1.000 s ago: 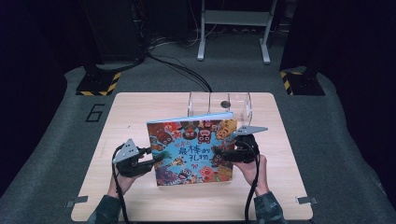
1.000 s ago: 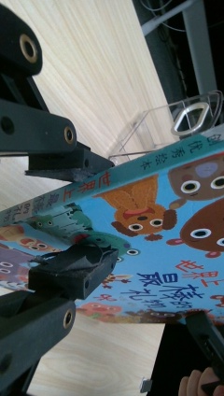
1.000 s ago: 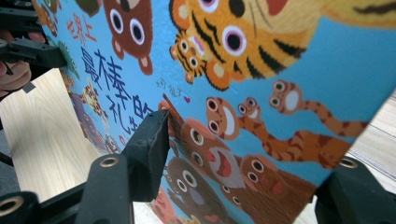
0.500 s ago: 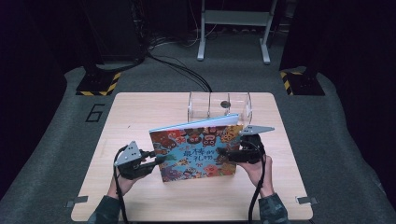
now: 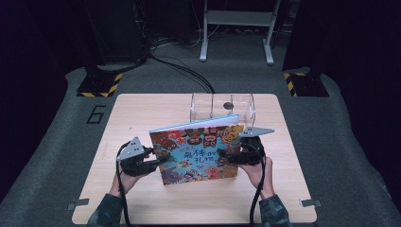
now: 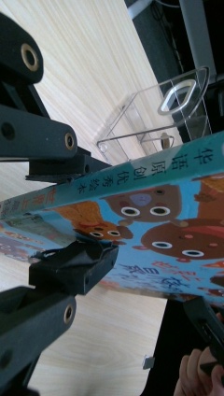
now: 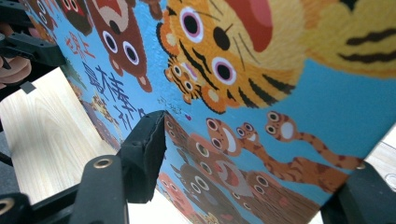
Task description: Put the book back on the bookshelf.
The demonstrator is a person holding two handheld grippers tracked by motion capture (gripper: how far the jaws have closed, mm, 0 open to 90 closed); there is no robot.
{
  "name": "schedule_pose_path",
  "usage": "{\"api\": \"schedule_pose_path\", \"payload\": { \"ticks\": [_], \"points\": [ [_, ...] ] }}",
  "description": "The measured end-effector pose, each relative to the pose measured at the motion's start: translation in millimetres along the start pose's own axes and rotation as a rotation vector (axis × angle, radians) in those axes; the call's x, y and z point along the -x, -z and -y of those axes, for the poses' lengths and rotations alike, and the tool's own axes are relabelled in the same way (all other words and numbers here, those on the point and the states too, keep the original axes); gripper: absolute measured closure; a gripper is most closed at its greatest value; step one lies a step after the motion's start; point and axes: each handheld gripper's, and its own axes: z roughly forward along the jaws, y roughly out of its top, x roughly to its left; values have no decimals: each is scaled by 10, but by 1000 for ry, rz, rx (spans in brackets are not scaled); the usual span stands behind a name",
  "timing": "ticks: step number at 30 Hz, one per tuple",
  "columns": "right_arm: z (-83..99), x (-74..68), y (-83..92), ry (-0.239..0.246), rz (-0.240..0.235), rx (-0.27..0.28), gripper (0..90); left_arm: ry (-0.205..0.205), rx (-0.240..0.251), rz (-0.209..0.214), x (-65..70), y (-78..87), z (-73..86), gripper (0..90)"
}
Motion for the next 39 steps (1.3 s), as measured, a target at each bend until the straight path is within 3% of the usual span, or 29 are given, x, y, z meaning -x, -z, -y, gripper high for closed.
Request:
{"api": "schedule_pose_path", "payload": {
  "ticks": [9,20,26,29,30,32,34,39],
  "points": [
    [13,30,6,-9,-28,9,360,0,0,96,-25,55,11,698],
    [47,56,73,-8,-39,7,355,-42,-14,139,-15,68,-10,727],
    [88,170,200,-35,0,32,357,-64,-27,181,-15,71,-26,770],
    [109,240,280,-50,53,53,310,-74,-35,205,-20,71,-38,780],
    [115,284,314,-63,50,80,297,-76,-38,212,-22,72,-41,782],
    [97,346,323,-76,50,128,261,-82,-40,216,-32,69,-46,785],
    [46,386,262,-85,26,112,216,-73,-45,217,-36,69,-50,783],
    [7,330,101,-45,-22,79,315,-63,-45,186,-32,62,-52,766]
  ]
}}
